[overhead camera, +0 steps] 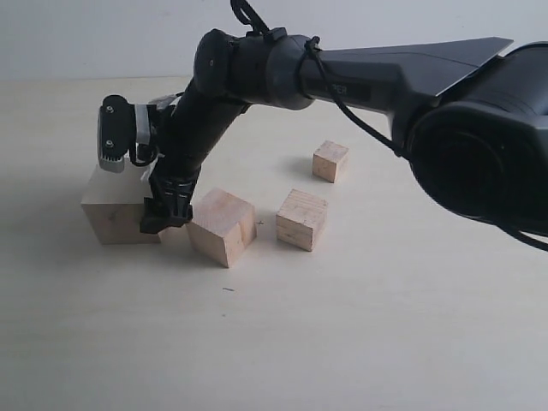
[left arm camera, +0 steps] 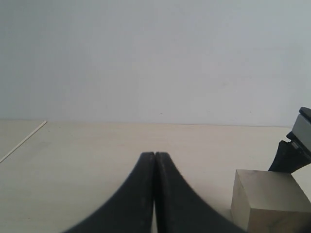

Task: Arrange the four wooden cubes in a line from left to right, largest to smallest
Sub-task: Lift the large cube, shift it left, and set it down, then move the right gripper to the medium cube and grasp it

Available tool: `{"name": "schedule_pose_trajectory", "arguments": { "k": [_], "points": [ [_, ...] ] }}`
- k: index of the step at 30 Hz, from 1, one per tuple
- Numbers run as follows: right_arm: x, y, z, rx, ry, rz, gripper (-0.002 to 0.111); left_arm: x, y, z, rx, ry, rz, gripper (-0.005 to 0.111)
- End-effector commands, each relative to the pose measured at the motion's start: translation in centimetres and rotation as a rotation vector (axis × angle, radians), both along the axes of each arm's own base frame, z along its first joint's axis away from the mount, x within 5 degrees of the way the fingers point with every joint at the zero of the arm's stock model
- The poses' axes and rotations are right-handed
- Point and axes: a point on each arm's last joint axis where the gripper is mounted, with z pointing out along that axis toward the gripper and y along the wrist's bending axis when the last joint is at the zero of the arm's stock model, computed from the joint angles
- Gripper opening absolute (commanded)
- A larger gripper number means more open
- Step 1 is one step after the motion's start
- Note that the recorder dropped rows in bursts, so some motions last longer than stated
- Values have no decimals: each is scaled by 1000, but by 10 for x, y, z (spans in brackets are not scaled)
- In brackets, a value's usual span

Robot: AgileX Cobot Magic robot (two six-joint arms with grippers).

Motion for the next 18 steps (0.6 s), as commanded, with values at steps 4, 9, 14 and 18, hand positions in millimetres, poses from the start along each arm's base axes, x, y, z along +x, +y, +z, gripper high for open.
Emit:
{"name": "schedule_pose_trajectory", "arguments": {
  "k": [4,9,14,18],
  "points": [
    [4,1,-1,16,-30,-27,101,0,0,0,-9,-7,1,3],
    [0,-1,55,107,29,-167,102,0,0,0,-9,-7,1,3],
    [-22,-38,168,101,-21,-251,101,0,0,0,-9,-7,1,3],
    [-16,-75,200,5,-39,-557,82,0,0,0,-9,-7,1,3]
  ]
}}
